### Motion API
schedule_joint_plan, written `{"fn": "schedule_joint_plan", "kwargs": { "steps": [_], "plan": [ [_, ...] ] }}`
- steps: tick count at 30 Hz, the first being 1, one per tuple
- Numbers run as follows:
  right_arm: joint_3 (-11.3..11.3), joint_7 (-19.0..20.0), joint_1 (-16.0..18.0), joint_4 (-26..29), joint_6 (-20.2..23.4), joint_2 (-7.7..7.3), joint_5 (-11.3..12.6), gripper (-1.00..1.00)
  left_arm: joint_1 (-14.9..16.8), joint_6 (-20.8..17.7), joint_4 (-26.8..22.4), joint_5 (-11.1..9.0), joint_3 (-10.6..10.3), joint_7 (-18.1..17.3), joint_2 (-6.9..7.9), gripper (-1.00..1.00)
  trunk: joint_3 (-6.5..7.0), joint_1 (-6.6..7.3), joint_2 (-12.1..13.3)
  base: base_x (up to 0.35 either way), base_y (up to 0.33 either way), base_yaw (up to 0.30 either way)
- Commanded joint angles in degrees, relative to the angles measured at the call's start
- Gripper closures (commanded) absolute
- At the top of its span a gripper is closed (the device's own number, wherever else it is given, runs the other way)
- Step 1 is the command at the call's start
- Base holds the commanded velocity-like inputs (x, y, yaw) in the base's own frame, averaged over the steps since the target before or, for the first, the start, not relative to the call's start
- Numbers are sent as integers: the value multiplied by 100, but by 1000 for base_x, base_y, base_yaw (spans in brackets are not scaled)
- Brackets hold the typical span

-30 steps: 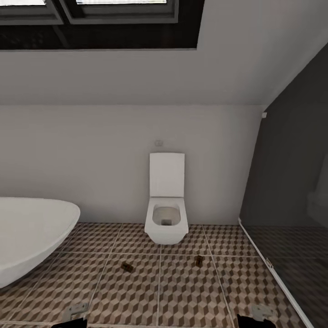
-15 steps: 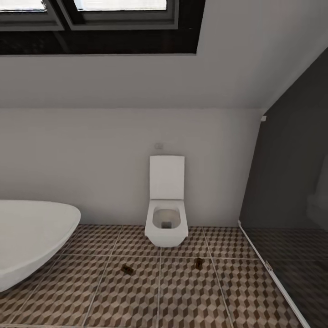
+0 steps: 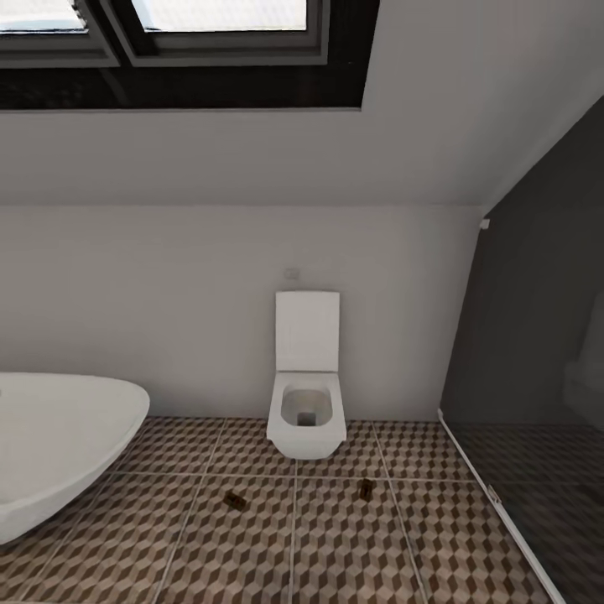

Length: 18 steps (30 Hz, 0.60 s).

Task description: Take the four mousetraps from the cabinet in the bathroom and place them on the bathroom floor. Make sure all four end up on the same floor surface, and ensure that at least two of them are either under or directly next to the same bathroom sink.

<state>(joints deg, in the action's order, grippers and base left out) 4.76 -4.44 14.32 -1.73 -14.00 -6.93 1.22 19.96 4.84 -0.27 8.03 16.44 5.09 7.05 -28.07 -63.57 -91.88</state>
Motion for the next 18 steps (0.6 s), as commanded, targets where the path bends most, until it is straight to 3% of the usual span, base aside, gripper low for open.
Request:
{"fn": "schedule_joint_plan", "kwargs": {
  "steps": [1, 18],
  "plan": [
    [42, 9, -22, -19, -41, 1, 13, -100, -1, 18, 10, 60, 44, 19, -2, -100, 13, 23, 38, 0, 0, 0],
    [48, 21, -435, -20, -41, 33, 27, -100, -336, 1, 12, 67, 44, -12, -52, -100, 318, 396, 720, 0, 0, 0]
  ]
}}
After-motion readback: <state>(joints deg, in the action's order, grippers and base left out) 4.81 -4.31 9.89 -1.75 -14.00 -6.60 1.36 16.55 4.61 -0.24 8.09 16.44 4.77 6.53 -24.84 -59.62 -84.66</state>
